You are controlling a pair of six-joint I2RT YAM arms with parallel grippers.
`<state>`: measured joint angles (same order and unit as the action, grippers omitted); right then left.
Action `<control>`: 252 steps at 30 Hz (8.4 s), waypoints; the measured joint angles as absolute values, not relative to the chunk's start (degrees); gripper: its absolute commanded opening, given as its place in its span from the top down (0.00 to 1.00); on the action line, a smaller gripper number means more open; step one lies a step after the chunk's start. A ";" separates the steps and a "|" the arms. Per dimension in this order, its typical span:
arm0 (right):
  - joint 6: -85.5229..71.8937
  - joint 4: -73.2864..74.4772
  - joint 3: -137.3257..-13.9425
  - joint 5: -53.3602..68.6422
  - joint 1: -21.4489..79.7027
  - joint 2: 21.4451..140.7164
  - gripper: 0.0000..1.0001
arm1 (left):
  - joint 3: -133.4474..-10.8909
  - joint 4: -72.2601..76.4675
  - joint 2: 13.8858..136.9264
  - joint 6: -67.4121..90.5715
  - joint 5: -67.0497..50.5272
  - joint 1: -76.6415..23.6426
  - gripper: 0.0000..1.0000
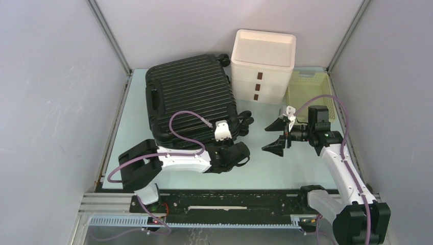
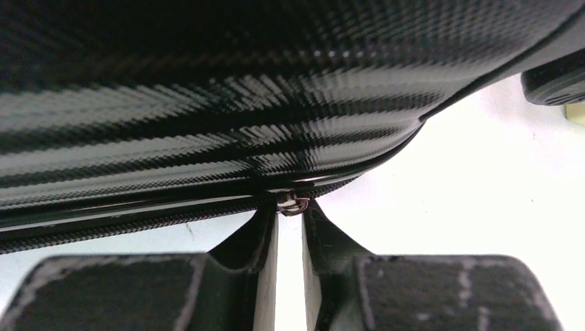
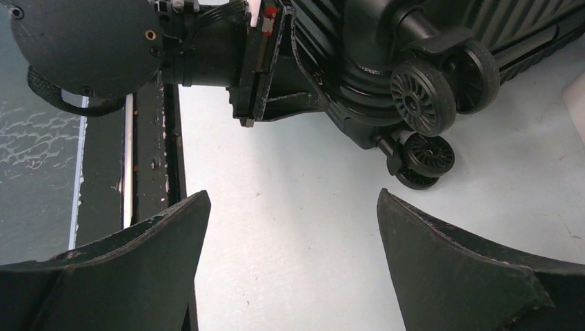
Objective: Open, take out, and arrange the luggage
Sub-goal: Unzip the zipper of the luggage, then move the bin to the center of the board, then move the storage box to the center of the board.
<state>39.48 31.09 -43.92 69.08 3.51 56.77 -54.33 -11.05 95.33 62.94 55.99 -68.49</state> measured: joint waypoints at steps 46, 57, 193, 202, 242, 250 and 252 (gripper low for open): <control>51.00 37.34 -44.71 64.66 4.01 56.38 0.00 | -39.24 -18.79 78.91 69.63 60.47 -71.13 0.91; 63.96 51.55 -74.00 53.78 21.63 73.06 0.01 | -35.20 -20.01 73.32 69.65 60.47 -71.16 0.91; 16.91 27.16 -75.81 18.65 -5.61 103.74 0.69 | -40.99 -23.70 30.68 3.11 8.32 -38.98 0.00; 15.86 30.37 -75.66 16.34 -8.27 102.96 0.89 | -40.99 -23.11 30.41 2.98 7.07 -38.11 0.01; 56.77 64.36 -73.28 28.23 -7.92 64.73 0.04 | -40.99 -22.87 27.68 2.90 5.76 -38.04 0.01; 57.98 58.11 -100.51 29.54 6.63 87.13 0.10 | -40.99 -22.81 27.62 2.33 5.80 -37.98 0.00; 57.54 55.81 -106.56 29.08 7.03 93.30 0.11 | -40.99 -22.79 27.59 2.07 5.78 -37.67 0.00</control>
<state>57.54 55.81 -106.56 29.08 7.03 93.30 -40.99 -22.79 27.59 2.07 5.78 -37.67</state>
